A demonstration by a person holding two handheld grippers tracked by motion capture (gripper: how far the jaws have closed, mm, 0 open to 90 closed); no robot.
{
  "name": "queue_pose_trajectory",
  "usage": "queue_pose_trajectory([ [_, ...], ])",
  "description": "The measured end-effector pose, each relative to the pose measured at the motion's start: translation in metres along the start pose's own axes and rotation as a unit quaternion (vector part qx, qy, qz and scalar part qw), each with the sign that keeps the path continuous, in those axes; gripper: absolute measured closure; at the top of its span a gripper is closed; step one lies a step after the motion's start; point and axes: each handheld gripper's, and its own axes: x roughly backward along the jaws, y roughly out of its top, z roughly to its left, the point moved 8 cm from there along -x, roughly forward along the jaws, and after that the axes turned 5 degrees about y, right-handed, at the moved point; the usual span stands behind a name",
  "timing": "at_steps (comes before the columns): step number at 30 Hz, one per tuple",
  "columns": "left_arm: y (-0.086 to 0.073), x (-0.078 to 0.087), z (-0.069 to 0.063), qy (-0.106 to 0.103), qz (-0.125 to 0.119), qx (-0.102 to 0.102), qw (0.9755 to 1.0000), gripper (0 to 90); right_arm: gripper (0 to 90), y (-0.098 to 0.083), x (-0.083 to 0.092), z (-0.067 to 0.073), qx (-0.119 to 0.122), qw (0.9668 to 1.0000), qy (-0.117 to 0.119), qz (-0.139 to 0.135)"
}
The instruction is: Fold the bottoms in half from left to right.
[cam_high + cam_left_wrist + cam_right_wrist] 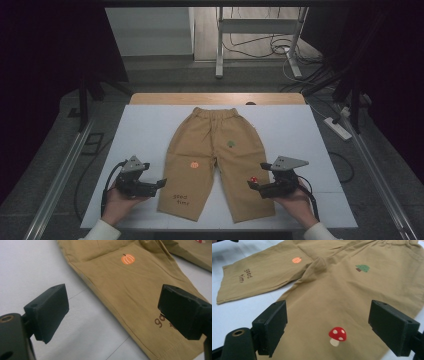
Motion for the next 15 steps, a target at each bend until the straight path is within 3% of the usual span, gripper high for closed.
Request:
queue_pose_trajectory([
  [15,0.001,-0.002,0.000,-0.001,0.000,0.001,1.0000,9.7,15.8,0.010,-0.026,0.019,0.022,0.9994,0.023,0.012],
])
